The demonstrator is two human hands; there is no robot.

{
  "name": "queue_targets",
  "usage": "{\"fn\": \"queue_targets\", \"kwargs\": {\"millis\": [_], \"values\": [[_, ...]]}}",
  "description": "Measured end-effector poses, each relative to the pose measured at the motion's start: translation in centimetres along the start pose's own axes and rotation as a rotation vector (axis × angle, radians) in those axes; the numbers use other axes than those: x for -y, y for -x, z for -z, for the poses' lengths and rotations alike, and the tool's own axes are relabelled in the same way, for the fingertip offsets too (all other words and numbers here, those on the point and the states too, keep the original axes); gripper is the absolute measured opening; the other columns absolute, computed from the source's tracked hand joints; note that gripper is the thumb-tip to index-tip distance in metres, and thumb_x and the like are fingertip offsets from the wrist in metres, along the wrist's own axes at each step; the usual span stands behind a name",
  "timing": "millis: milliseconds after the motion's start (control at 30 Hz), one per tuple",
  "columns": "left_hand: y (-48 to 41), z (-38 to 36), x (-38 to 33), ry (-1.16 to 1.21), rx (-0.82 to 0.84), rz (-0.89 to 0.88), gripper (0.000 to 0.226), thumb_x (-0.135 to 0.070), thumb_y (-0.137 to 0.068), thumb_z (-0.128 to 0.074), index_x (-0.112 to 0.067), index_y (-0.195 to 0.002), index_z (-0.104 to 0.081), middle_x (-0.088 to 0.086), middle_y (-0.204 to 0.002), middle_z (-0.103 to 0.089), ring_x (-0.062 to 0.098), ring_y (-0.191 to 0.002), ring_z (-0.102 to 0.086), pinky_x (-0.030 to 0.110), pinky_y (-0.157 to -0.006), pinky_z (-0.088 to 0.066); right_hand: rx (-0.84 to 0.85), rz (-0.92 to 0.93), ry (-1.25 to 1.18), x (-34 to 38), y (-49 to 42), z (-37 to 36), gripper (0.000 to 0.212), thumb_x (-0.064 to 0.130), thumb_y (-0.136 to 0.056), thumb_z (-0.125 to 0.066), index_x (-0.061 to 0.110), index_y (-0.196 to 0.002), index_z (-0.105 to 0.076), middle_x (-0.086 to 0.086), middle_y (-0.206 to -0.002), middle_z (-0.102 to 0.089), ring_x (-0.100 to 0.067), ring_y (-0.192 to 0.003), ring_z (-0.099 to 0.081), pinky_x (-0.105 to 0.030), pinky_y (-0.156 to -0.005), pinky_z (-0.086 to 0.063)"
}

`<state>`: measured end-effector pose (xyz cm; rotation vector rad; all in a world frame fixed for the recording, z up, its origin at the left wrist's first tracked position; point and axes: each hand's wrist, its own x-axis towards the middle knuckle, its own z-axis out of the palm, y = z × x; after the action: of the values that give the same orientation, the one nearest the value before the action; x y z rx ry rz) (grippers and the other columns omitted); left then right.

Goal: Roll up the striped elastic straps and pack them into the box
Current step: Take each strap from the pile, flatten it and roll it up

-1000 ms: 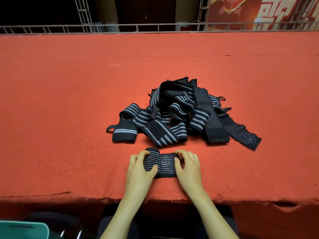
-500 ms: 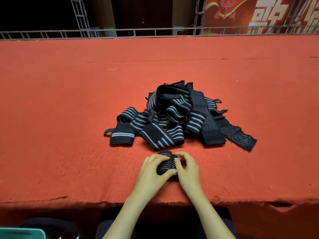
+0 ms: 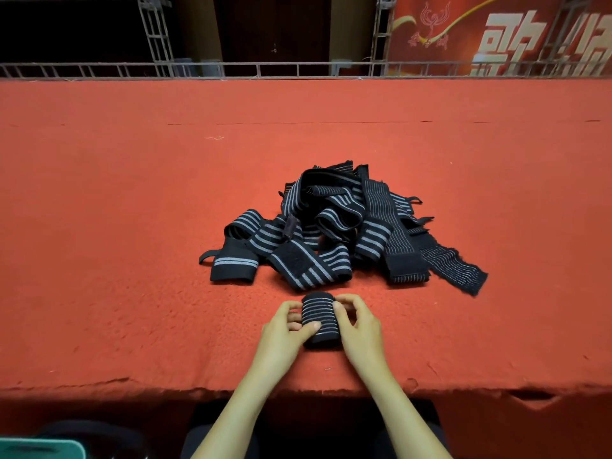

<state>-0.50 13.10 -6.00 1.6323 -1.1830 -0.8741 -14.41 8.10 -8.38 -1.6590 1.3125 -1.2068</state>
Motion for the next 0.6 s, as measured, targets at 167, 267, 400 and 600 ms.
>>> {"fn": "queue_targets", "kwargs": {"millis": [167,267,400,600], "values": [[0.3,-0.6,-1.3,0.127,-0.008,-0.081,0.061,-0.003,-0.076,-0.074,-0.024,-0.122,-0.040,-0.008,-0.103,-0.057,0.000,-0.089,-0.061,0.013,-0.073,-0.051,0.134,-0.070,-0.138,0.1,-1.0,1.4,0.028,0.023,-0.087,-0.068,0.031,-0.111,-0.058,0.004,-0.099,-0.069,-0.007,-0.098,-0.064,-0.030,-0.090,-0.049],[0.1,-0.9,-1.5,0.062,-0.103,-0.274,0.069,0.004,-0.073,-0.072,-0.030,-0.125,-0.042,-0.008,-0.112,-0.052,0.000,-0.104,-0.055,0.019,-0.086,-0.049,0.231,0.026,-0.189,1.1,-1.4,2.7,0.052,0.009,-0.086,-0.068,0.031,-0.130,-0.049,0.004,-0.108,-0.068,-0.005,-0.104,-0.062,-0.020,-0.094,-0.046],[0.0,-1.4,-1.1,-0.163,-0.113,-0.522,0.061,-0.005,-0.083,-0.060,-0.022,-0.139,-0.042,-0.011,-0.136,-0.036,0.000,-0.128,-0.036,0.020,-0.106,-0.034,0.267,0.193,-0.040,1.9,-1.3,3.1,0.062,0.005,-0.090,-0.060,0.042,-0.136,-0.040,0.018,-0.122,-0.059,0.000,-0.115,-0.056,-0.017,-0.099,-0.042],[0.1,-1.5,0.0,-0.278,-0.017,-0.568,0.060,-0.005,-0.093,-0.048,-0.022,-0.144,-0.020,-0.014,-0.151,-0.017,-0.012,-0.138,-0.009,0.006,-0.111,-0.010,0.205,0.335,0.095,0.4,-0.1,1.9,0.047,0.023,-0.092,-0.053,0.027,-0.138,-0.045,0.016,-0.133,-0.050,0.003,-0.122,-0.047,-0.030,-0.100,-0.047]]}}
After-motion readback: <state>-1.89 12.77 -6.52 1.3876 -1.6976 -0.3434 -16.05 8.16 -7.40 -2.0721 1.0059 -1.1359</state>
